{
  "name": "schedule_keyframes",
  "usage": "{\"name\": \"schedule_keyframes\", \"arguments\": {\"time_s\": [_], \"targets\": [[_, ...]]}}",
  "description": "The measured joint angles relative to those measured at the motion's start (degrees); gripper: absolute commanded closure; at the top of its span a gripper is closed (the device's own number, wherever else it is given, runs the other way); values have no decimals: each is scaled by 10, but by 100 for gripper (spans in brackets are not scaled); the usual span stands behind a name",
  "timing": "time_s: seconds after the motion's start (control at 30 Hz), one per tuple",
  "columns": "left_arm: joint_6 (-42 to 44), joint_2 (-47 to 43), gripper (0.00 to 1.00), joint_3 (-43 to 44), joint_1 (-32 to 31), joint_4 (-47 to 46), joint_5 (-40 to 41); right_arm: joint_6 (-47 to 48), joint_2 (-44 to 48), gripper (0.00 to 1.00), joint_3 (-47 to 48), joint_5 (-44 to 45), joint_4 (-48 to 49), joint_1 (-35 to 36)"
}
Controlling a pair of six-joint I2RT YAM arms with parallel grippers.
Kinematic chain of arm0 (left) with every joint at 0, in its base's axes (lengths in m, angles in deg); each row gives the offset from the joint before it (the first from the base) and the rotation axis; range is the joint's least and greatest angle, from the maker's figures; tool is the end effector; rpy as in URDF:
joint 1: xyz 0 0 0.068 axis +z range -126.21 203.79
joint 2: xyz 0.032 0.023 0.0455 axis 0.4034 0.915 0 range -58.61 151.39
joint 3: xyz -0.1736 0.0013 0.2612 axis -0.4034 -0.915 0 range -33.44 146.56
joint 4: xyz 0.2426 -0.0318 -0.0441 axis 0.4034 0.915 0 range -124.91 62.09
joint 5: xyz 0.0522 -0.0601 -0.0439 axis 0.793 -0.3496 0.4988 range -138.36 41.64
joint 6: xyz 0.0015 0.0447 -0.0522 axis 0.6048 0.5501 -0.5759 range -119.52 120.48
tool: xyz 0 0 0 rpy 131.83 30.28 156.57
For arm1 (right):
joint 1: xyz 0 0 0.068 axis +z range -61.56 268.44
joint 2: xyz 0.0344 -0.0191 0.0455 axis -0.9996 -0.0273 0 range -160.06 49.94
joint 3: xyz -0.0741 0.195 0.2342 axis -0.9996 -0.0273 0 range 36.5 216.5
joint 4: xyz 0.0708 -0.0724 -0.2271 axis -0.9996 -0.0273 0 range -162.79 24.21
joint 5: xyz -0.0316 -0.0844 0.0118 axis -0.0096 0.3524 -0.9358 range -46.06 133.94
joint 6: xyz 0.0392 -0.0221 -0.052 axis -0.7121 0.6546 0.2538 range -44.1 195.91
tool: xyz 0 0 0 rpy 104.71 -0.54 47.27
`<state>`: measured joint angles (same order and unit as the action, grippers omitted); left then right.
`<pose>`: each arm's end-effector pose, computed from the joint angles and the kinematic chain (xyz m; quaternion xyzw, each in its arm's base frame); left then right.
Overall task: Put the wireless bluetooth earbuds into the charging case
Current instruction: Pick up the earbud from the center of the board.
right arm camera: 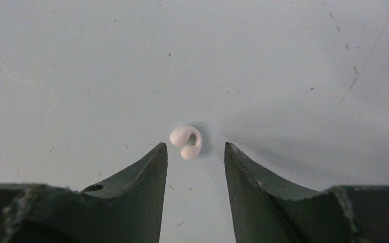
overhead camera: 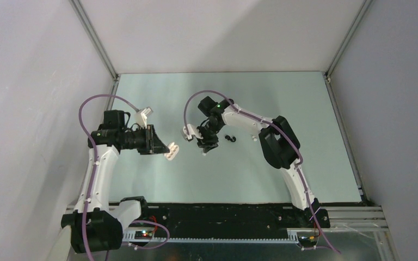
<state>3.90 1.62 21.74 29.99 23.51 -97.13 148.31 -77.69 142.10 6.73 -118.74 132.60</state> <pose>0.1568 -0.0251 0.3196 0.0733 0.8885 -0.3830 0.2420 0.3169 0.3547 0.2106 -0.8212 0.4585 0.2765 0.1974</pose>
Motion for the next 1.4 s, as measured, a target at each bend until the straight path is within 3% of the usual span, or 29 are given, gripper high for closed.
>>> {"name": "schedule_keyframes", "arguments": {"time_s": [1.4], "targets": [[0,-6,100,0,0,0,-1,2,-58,52,58,4,-5,8]]}}
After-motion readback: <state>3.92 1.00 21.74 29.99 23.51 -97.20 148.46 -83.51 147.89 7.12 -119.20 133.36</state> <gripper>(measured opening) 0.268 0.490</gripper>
